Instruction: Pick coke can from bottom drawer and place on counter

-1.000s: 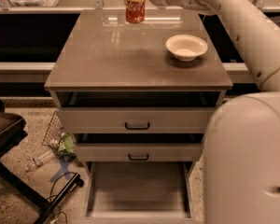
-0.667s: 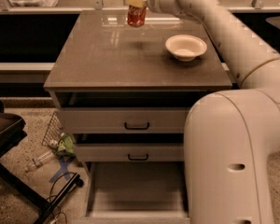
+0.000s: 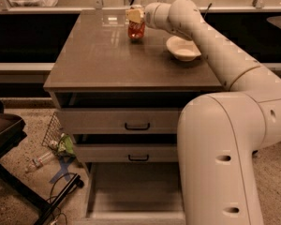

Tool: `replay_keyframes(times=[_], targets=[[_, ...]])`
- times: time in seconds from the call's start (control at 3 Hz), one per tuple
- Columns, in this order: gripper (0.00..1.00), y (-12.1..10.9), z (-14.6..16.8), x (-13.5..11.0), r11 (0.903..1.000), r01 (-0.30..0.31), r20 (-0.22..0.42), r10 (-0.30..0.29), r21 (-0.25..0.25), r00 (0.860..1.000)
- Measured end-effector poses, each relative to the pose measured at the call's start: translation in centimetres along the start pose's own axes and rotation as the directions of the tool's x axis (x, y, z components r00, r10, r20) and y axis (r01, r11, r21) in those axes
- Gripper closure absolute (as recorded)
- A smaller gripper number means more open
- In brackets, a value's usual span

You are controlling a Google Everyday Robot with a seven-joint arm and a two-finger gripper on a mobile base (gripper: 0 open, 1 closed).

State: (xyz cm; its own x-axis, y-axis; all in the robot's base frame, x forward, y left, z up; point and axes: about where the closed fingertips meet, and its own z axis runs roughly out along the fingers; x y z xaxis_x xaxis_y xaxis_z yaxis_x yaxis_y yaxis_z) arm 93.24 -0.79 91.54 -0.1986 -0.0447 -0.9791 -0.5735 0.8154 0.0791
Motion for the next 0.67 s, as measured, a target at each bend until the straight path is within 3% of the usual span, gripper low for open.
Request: replay_keyframes(times=[0.67], targets=[[0.54,0.39,0.53,0.53,1.0,0.0,-0.006,0.0,-0.005,1.0]])
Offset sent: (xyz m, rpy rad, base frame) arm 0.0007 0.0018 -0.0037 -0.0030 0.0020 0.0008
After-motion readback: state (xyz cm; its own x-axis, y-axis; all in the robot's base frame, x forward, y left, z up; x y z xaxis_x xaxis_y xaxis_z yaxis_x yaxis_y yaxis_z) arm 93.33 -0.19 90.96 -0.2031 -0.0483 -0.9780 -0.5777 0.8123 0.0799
